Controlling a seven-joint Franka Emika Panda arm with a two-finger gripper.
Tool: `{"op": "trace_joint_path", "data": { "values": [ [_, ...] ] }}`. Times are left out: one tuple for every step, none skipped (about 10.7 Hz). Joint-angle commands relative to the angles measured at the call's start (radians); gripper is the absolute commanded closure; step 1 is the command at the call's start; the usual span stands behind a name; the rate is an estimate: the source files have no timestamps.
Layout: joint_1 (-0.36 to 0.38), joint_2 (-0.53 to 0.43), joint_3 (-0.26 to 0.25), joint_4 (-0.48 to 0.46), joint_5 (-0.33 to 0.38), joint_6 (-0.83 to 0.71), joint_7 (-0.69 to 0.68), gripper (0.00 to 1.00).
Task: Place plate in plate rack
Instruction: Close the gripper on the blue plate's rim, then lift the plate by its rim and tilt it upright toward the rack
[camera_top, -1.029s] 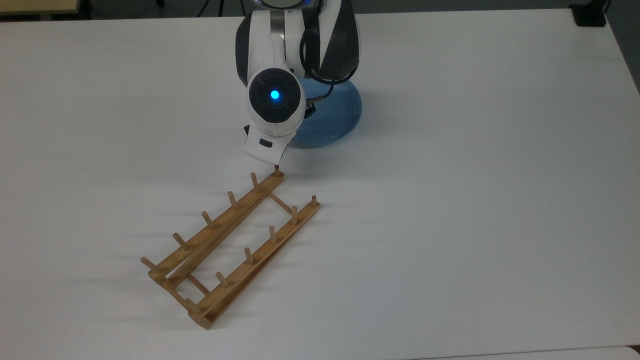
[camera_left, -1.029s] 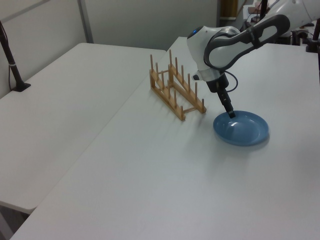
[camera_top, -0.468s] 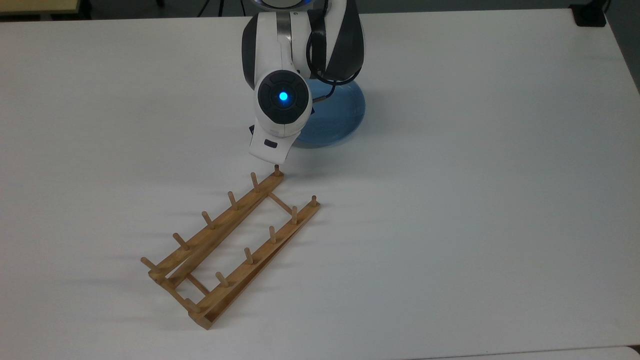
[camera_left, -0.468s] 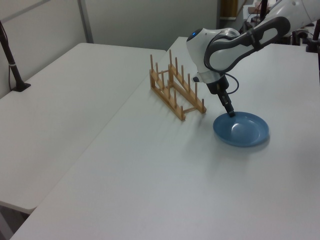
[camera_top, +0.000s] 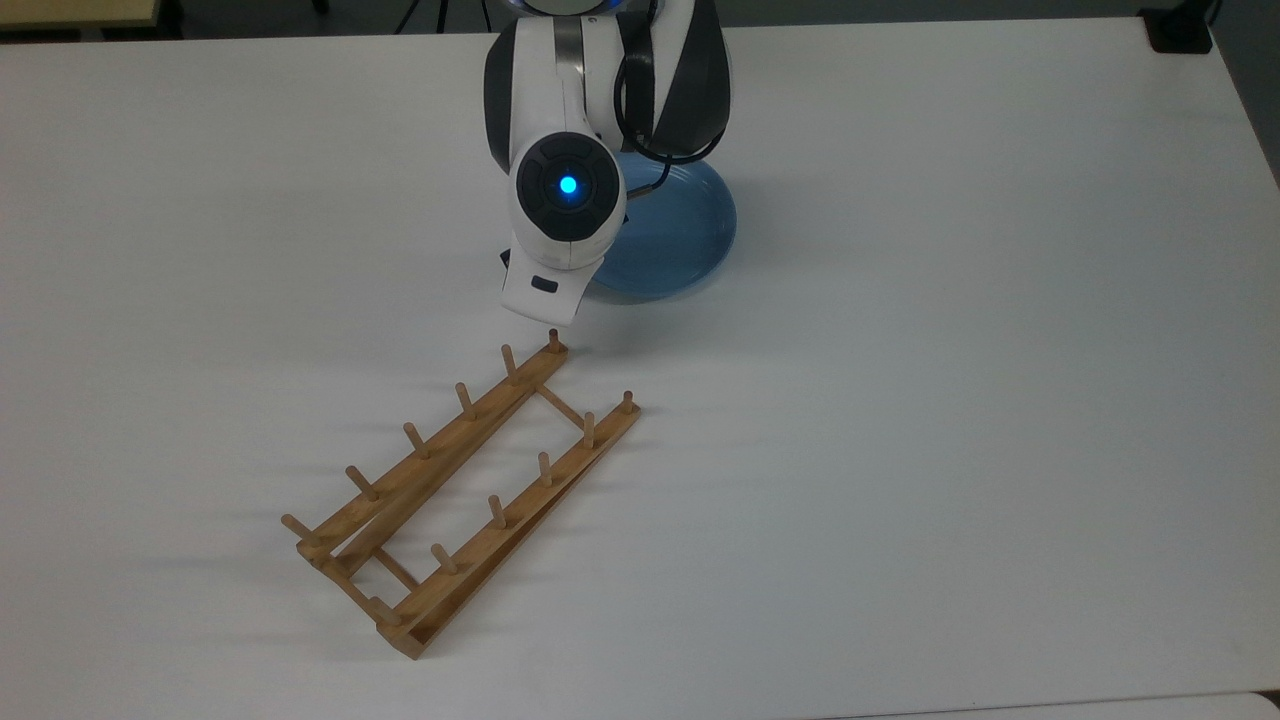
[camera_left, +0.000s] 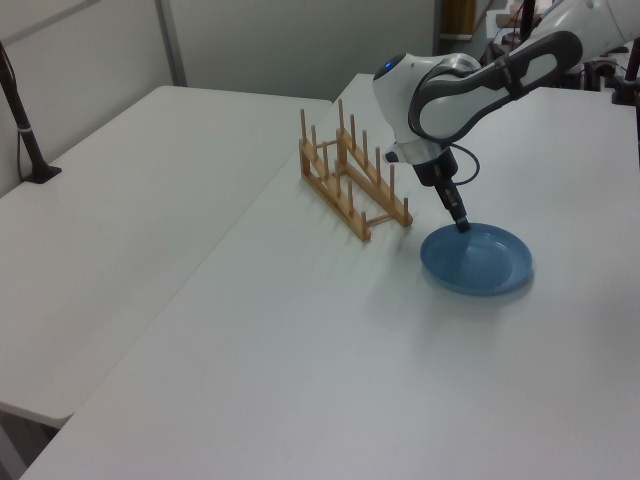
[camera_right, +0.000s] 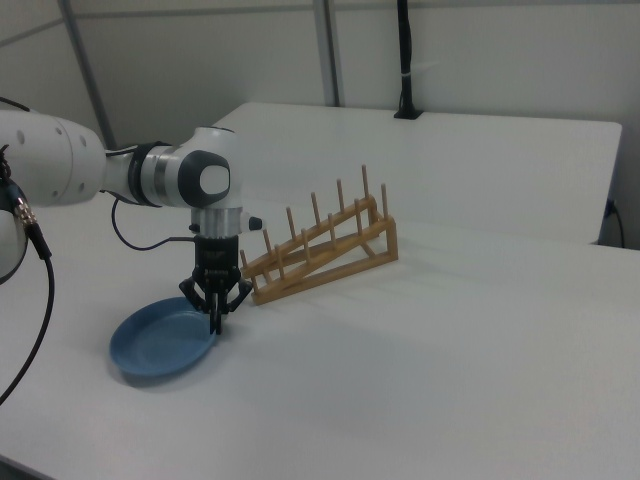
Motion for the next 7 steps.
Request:
{"op": "trace_joint_path", "data": {
  "values": [
    [0.008, -0.072, -0.007, -0.012, -0.012, 0.008, -0.034, 1.00],
    [0.006, -0.090, -0.008, 0.008, -0.007, 0.007, -0.033, 1.00],
    [0.003, -0.119, -0.007, 0.019, -0.001, 0.008, -0.024, 1.00],
    [0.006, -0.153, -0.008, 0.024, -0.001, 0.016, -0.016, 1.00],
    [0.006, -0.174, -0.008, 0.040, -0.002, 0.025, 0.008, 1.00],
    [0.006, -0.178, -0.008, 0.081, -0.013, 0.034, 0.046, 1.00],
    [0.006, -0.176, -0.008, 0.108, -0.015, 0.084, 0.083, 1.00]
  ]
}}
